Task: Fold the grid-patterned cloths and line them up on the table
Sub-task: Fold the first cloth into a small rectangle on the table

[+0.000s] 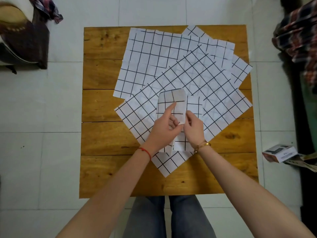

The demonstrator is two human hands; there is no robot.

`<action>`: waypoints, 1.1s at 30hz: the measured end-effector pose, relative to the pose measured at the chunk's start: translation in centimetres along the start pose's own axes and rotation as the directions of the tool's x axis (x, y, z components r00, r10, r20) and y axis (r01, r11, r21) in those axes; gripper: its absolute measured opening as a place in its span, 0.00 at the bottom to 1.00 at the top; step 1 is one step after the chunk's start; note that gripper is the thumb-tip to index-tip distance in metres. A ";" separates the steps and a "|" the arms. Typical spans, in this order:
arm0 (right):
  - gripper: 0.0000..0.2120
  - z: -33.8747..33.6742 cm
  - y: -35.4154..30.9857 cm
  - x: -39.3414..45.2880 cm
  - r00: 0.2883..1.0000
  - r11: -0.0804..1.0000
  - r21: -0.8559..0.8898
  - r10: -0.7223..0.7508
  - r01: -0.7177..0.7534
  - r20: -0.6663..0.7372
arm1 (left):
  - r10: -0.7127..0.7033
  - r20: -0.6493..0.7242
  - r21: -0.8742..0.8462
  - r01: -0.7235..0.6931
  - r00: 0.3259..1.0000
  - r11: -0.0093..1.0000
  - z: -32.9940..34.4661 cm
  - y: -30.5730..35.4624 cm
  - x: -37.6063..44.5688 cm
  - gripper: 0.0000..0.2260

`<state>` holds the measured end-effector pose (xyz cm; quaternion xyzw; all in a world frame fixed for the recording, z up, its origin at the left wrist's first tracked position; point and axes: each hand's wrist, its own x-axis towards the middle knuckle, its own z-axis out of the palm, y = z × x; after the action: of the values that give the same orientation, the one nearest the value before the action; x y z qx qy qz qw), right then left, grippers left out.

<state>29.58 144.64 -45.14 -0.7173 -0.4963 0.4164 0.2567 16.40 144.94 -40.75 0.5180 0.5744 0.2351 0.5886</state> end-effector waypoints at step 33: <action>0.11 -3.2 3.7 4.3 0.968 0.819 -0.566 -0.205 0.087 -0.147 | 0.031 0.049 0.904 -0.058 0.998 0.423 -1.6 -6.9 2.7 0.31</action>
<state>34.83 147.41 -47.86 -0.7588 -0.6208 0.1585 0.1173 13.34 145.46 -47.65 0.7708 0.5895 -0.1009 0.2194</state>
